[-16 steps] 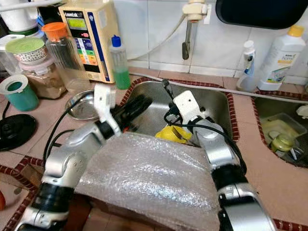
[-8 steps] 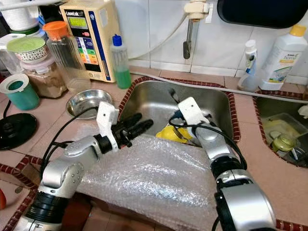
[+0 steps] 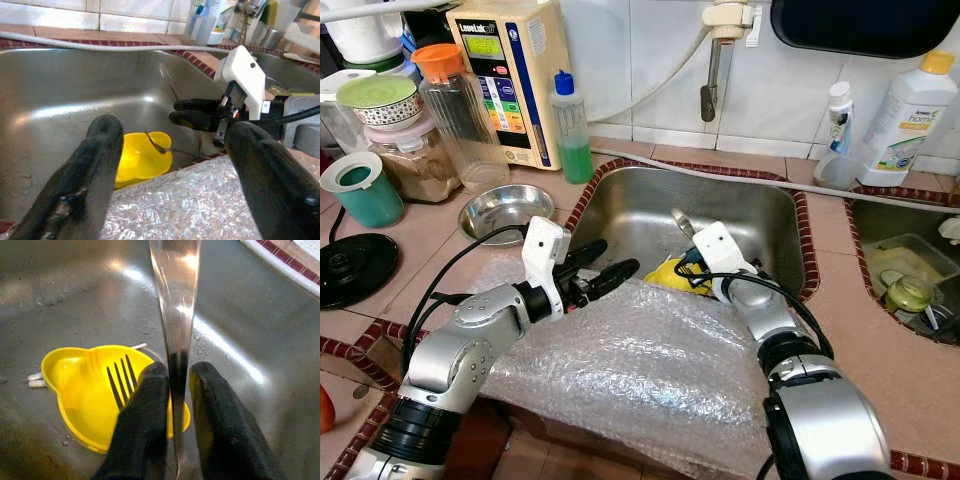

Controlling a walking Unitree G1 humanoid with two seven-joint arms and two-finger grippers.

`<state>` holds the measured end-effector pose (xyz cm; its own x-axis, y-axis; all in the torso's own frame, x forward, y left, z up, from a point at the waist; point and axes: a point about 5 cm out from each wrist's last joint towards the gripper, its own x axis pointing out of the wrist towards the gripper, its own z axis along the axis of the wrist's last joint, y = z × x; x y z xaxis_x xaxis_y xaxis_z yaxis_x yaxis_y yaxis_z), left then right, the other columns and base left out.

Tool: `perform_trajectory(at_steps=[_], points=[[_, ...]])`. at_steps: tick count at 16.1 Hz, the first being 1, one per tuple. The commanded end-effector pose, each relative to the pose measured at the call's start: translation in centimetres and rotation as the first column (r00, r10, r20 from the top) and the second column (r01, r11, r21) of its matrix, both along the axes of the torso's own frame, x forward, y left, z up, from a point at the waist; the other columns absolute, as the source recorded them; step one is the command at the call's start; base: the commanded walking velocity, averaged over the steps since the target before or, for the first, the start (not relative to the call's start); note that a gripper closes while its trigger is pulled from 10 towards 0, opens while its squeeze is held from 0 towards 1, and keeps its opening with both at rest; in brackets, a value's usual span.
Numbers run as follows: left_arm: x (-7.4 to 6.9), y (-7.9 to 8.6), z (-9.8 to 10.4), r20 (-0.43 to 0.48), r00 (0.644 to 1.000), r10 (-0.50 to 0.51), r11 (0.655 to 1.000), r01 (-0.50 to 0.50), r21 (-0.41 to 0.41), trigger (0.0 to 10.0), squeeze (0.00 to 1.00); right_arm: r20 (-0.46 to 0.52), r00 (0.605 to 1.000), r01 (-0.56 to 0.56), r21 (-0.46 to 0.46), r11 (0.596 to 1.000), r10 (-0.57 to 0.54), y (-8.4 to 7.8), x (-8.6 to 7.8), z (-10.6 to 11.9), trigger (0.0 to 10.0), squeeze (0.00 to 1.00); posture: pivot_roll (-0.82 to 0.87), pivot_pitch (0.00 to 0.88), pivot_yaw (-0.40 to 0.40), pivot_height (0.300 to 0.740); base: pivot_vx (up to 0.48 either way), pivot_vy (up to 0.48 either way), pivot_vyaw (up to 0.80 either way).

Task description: Kitchen organization

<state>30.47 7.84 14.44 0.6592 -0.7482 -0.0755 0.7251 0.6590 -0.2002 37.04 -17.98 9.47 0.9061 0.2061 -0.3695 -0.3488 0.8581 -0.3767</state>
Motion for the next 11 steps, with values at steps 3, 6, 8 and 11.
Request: perform_trajectory(at_steps=[3,6,8,11], points=[[0.2,0.1,0.0,0.016,1.000,0.008,0.999,-0.008,0.033,10.0,1.00,0.013,1.000,-0.018,0.029,0.999,0.018,0.2,0.1,0.3,10.0,1.00,0.00,0.000,0.066,0.740,0.000,0.000,0.00],[0.3,0.1,0.0,0.018,1.000,0.007,0.999,-0.008,0.041,10.0,1.00,0.013,1.000,-0.022,0.049,0.999,0.021,0.4,0.2,0.3,10.0,1.00,0.00,0.000,0.066,0.740,0.000,0.000,0.00],[0.3,0.1,0.0,0.023,1.000,0.011,0.999,-0.012,0.047,10.0,1.00,0.023,1.000,-0.021,0.078,0.997,0.019,0.5,0.1,0.4,10.0,1.00,0.00,0.000,0.063,0.740,0.000,0.000,0.00],[1.0,1.2,0.3,0.054,0.993,0.102,0.993,-0.105,0.049,10.0,1.00,0.105,0.994,-0.032,0.203,0.979,0.010,1.1,0.4,1.4,10.0,1.00,0.01,0.000,0.057,0.740,0.000,0.000,0.00]])
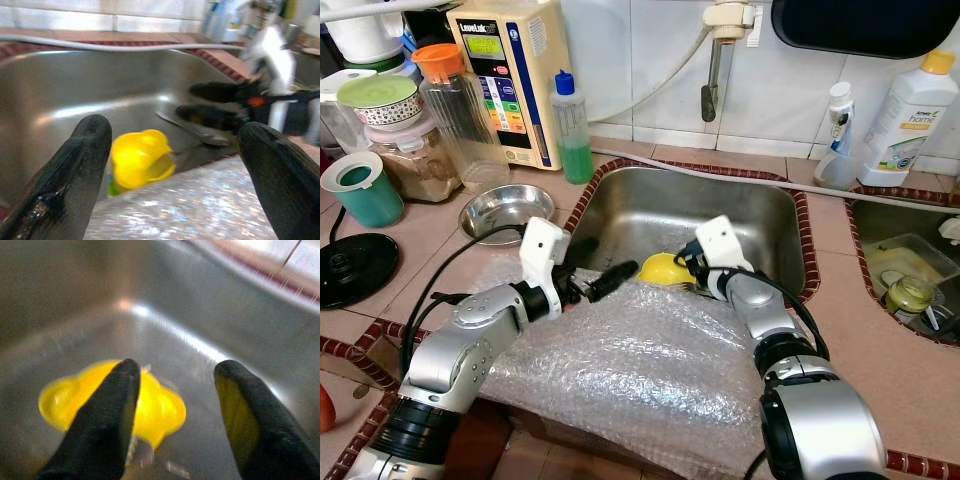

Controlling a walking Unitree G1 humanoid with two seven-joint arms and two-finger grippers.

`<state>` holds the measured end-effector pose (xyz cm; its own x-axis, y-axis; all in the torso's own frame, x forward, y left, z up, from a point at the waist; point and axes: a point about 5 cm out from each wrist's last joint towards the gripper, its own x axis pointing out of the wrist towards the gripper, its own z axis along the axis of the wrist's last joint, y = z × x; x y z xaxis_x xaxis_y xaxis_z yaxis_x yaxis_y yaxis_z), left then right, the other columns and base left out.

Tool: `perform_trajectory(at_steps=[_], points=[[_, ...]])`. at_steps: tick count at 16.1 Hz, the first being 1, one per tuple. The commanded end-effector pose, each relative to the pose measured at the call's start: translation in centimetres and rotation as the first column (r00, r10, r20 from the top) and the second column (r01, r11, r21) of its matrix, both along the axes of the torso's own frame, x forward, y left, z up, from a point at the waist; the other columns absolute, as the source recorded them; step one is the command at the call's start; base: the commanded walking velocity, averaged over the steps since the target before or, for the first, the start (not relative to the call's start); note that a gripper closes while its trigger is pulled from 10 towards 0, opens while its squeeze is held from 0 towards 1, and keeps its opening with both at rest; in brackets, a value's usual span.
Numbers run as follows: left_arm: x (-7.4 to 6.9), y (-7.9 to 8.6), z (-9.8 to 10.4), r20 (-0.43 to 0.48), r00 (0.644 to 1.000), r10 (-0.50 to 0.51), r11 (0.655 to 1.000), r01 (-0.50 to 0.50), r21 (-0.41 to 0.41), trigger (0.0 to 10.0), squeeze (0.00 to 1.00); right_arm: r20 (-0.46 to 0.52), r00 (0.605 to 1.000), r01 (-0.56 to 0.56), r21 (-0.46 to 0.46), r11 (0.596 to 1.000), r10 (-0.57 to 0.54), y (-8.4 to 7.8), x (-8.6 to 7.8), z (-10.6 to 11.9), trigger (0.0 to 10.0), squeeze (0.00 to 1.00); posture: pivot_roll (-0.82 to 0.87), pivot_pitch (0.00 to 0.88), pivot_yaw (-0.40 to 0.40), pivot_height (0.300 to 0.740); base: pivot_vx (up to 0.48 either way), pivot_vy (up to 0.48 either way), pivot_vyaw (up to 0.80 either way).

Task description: Kitchen organization

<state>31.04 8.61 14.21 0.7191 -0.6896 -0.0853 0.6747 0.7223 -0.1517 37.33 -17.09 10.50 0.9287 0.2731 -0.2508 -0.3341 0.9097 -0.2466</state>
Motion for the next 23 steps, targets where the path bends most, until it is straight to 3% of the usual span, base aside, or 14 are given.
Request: perform_trajectory(at_steps=[1,3,5,6,7,8,9,11,13,16,19,23], points=[[0.7,0.9,0.6,0.032,0.998,0.060,0.998,-0.061,0.012,10.0,1.00,0.045,0.999,-0.008,0.043,0.999,0.006,0.3,0.1,0.6,10.0,1.00,0.01,0.000,0.057,0.740,0.000,0.000,0.00],[2.4,3.4,-0.1,0.050,0.964,0.260,0.958,-0.264,0.110,10.0,1.00,0.108,0.994,-0.015,0.182,0.983,-0.005,1.3,-0.2,0.8,10.0,1.00,0.00,0.000,0.056,0.740,0.000,0.000,0.00],[3.2,4.9,-0.4,0.050,0.926,0.373,0.916,-0.376,0.142,10.0,1.00,0.143,0.990,-0.013,0.223,0.975,-0.020,2.2,-0.7,0.6,10.0,1.00,0.00,0.000,0.055,0.740,0.000,0.000,0.00],[4.0,7.1,0.1,0.099,0.845,0.525,0.834,-0.534,0.140,10.0,1.00,0.165,0.986,-0.046,0.236,0.971,0.007,3.7,-1.5,0.2,10.0,1.00,-0.01,0.000,0.058,0.740,0.000,0.000,0.00],[4.3,8.2,0.5,0.119,0.794,0.597,0.783,-0.608,0.129,10.0,1.00,0.168,0.985,-0.086,0.275,0.958,0.040,4.4,-2.0,0.2,10.0,1.00,-0.02,0.000,0.064,0.740,0.000,0.000,0.00],[4.6,9.4,0.6,0.107,0.734,0.670,0.726,-0.679,0.110,10.0,0.79,0.177,0.979,-0.156,0.333,0.930,0.101,5.3,-2.8,0.6,10.0,0.90,-0.02,0.000,0.065,0.740,0.000,0.000,0.00],[4.8,10.4,0.4,0.072,0.677,0.733,0.671,-0.736,0.093,10.0,0.00,0.206,0.965,-0.229,0.358,0.905,0.162,6.1,-3.7,1.3,10.0,0.00,-0.03,0.000,0.066,0.740,0.000,0.000,0.00],[5.1,11.7,-0.4,-0.025,0.600,0.800,0.600,-0.797,0.075,10.0,0.00,0.255,0.925,-0.356,0.317,0.879,0.283,7.2,-5.9,2.3,10.0,0.00,-0.03,0.000,0.068,0.740,0.000,0.000,0.00],[5.5,12.4,-0.5,-0.082,0.560,0.825,0.564,-0.824,0.049,10.0,0.00,0.262,0.903,-0.403,0.245,0.882,0.339,7.5,-7.2,2.3,10.0,0.00,-0.04,0.000,0.070,0.740,0.000,0.000,0.00],[6.5,12.6,-1.0,-0.215,0.485,0.848,0.502,-0.864,0.033,10.0,0.00,0.246,0.900,-0.418,0.242,0.876,0.361,7.7,-8.5,3.2,10.0,0.00,-0.05,0.000,0.072,0.740,0.000,0.000,0.00],[7.2,12.0,-0.6,-0.270,0.471,0.840,0.487,-0.873,-0.008,10.0,0.00,0.244,0.888,-0.442,0.218,0.870,0.390,8.0,-9.2,3.8,10.0,0.00,-0.07,0.000,0.085,0.740,0.000,0.000,0.00],[7.2,11.5,-2.0,-0.392,0.425,0.816,0.476,-0.878,0.039,10.0,0.00,0.236,0.891,-0.436,0.211,0.875,0.387,8.1,-9.7,4.4,10.0,0.00,-0.08,0.000,0.097,0.740,0.000,0.000,0.00]])
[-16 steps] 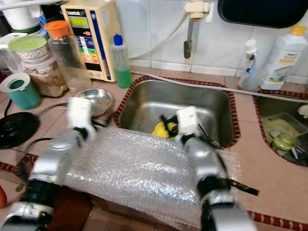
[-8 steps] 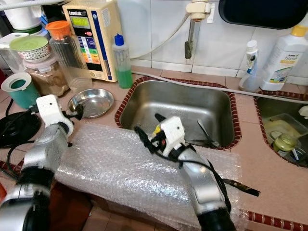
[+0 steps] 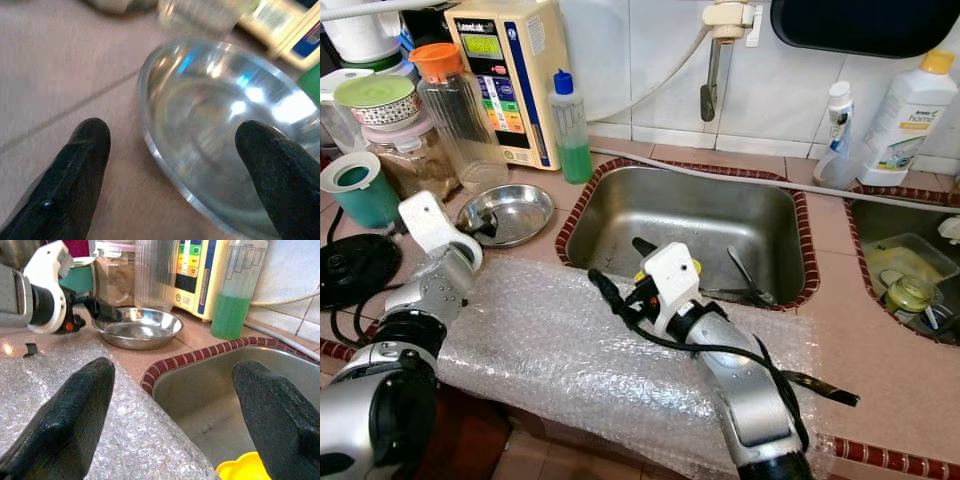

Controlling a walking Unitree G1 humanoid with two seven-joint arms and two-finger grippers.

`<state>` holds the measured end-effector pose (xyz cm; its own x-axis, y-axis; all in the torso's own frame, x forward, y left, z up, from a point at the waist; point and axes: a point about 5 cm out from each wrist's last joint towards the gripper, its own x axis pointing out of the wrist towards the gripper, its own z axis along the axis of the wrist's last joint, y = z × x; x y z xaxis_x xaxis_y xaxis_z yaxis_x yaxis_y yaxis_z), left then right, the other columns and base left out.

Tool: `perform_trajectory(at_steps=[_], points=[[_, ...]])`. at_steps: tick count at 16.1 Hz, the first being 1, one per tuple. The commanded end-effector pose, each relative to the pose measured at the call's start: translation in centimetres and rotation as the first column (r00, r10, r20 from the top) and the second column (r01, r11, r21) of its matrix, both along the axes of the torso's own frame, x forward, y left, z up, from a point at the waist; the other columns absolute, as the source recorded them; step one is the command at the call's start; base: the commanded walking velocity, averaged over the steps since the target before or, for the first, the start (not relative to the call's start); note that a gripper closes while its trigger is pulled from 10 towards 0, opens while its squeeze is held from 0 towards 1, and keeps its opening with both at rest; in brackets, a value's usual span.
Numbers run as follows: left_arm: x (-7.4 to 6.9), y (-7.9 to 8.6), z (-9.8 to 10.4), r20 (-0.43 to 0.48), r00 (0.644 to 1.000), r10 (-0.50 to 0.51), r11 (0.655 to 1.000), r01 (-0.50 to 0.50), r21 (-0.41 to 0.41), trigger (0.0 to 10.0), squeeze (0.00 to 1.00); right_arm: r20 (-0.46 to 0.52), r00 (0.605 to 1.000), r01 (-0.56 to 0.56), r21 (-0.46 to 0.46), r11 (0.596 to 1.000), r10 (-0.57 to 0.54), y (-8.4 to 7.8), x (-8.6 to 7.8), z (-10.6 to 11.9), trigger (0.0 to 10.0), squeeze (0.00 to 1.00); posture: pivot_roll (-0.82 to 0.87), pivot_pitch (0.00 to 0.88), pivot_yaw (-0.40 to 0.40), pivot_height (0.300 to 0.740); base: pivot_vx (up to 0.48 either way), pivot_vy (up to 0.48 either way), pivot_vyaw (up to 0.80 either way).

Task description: Kitchen organization

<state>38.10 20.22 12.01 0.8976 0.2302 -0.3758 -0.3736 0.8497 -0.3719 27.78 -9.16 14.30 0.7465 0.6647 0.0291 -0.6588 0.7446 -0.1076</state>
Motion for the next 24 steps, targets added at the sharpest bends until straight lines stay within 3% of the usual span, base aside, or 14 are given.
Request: perform_trajectory(at_steps=[1,2,3,8,17,21,23,24], points=[[0.2,-0.1,0.0,-0.022,1.000,0.000,0.999,0.000,-0.037,10.0,0.00,0.012,1.000,-0.008,-0.010,1.000,0.008,0.1,-0.3,0.7,10.0,0.00,-0.08,0.000,0.097,0.740,0.000,0.000,0.00],[0.1,-0.2,-0.3,-0.031,1.000,-0.002,0.999,0.000,-0.053,7.3,0.00,0.014,1.000,-0.008,-0.015,1.000,0.008,0.1,-0.3,0.7,10.0,0.00,-0.08,0.000,0.097,0.740,0.000,0.000,0.00],[0.1,-0.3,-0.4,-0.034,0.999,-0.008,0.997,0.006,-0.082,0.0,0.00,0.016,1.000,-0.011,-0.018,1.000,0.011,0.1,-0.4,0.8,10.0,0.00,-0.08,0.000,0.097,0.740,0.000,0.000,0.00],[0.1,0.3,-0.4,-0.041,0.999,0.009,0.994,-0.013,-0.108,0.0,0.00,0.014,1.000,-0.010,-0.033,0.999,0.011,0.1,-0.4,1.0,10.0,0.00,-0.08,0.000,0.096,0.740,0.000,0.000,0.00],[0.2,1.0,0.0,-0.047,0.999,0.005,0.996,-0.009,-0.084,0.0,0.00,0.021,1.000,0.000,-0.050,0.999,0.001,-0.3,-0.2,1.3,10.0,0.00,-0.07,0.001,0.112,0.740,0.000,0.000,0.00],[0.3,2.0,0.7,-0.025,0.999,0.024,0.997,-0.026,-0.075,0.0,0.00,0.033,0.999,-0.014,-0.029,0.999,0.015,-0.2,0.6,2.3,10.0,0.00,-0.05,0.000,0.095,0.740,0.000,0.000,0.00],[0.5,1.2,0.8,-0.017,1.000,-0.023,0.996,0.021,-0.091,0.0,0.00,0.030,1.000,0.008,-0.074,0.997,-0.006,-1.0,1.5,1.6,10.0,0.00,-0.02,0.000,0.082,0.740,0.000,0.000,0.00],[0.5,1.3,1.0,-0.006,0.999,-0.038,0.995,0.038,-0.090,0.0,0.00,0.030,0.999,0.015,-0.041,0.999,-0.014,-1.0,1.7,2.0,10.0,0.00,-0.02,0.000,0.078,0.740,0.000,0.000,0.00]])
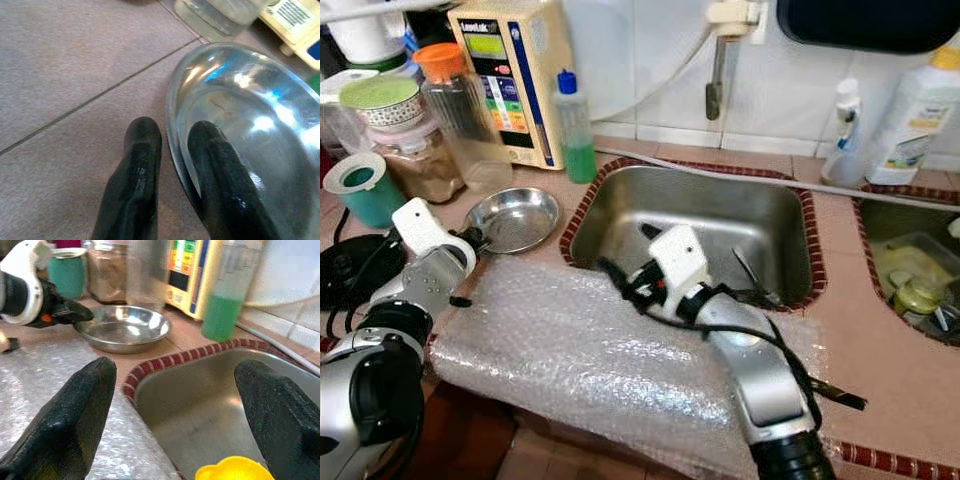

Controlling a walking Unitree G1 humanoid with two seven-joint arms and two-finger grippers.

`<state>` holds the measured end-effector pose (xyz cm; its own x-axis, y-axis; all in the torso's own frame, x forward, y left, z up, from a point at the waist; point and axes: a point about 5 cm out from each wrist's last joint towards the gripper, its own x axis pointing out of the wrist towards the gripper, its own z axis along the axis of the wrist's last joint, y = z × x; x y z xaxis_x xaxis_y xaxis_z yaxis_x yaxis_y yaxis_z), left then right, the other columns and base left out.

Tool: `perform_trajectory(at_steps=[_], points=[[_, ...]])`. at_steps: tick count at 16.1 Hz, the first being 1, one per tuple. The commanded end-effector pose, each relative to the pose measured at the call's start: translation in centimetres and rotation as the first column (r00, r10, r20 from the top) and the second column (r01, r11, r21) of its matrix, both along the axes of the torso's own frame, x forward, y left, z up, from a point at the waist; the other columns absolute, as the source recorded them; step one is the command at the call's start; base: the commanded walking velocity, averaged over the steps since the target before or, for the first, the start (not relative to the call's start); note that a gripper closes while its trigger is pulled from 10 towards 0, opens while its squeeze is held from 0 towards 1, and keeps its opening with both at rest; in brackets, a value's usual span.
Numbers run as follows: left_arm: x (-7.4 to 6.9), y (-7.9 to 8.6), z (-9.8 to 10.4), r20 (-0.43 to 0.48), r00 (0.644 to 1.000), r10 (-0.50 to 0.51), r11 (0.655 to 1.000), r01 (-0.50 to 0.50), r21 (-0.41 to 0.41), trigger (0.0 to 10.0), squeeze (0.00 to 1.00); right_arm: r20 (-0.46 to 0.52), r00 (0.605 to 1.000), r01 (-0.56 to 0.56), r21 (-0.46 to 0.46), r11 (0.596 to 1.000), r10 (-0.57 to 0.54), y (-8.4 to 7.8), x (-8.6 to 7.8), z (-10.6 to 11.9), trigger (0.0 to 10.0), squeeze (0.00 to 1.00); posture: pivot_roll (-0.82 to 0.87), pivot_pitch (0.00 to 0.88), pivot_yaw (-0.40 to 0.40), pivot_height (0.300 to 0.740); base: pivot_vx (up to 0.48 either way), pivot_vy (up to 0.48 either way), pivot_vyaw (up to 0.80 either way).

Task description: Kitchen organization

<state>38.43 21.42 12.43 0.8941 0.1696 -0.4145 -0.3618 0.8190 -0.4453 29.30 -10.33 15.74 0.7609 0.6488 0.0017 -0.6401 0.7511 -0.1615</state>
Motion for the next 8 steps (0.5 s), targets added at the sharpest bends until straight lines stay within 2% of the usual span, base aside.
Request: perform_trajectory(at_steps=[1,4,8], points=[[0.2,0.1,0.7,0.019,1.000,-0.017,1.000,0.017,0.003,0.0,0.00,0.019,1.000,-0.007,0.010,1.000,0.007,-0.1,0.3,0.7,10.0,0.00,-0.02,0.000,0.082,0.740,0.000,0.000,0.00],[0.3,0.1,1.2,0.038,0.999,-0.032,0.999,0.033,-0.003,0.0,0.00,0.014,1.000,0.015,-0.006,1.000,-0.014,-0.8,0.6,0.5,10.0,0.00,-0.01,0.000,0.073,0.740,0.000,0.000,0.00],[0.0,1.1,1.2,0.047,0.999,-0.005,1.000,0.006,-0.014,0.0,0.00,0.032,0.999,0.020,-0.009,1.000,-0.019,-0.6,1.5,0.9,10.0,0.00,0.00,0.000,0.061,0.740,0.000,0.000,0.00]])
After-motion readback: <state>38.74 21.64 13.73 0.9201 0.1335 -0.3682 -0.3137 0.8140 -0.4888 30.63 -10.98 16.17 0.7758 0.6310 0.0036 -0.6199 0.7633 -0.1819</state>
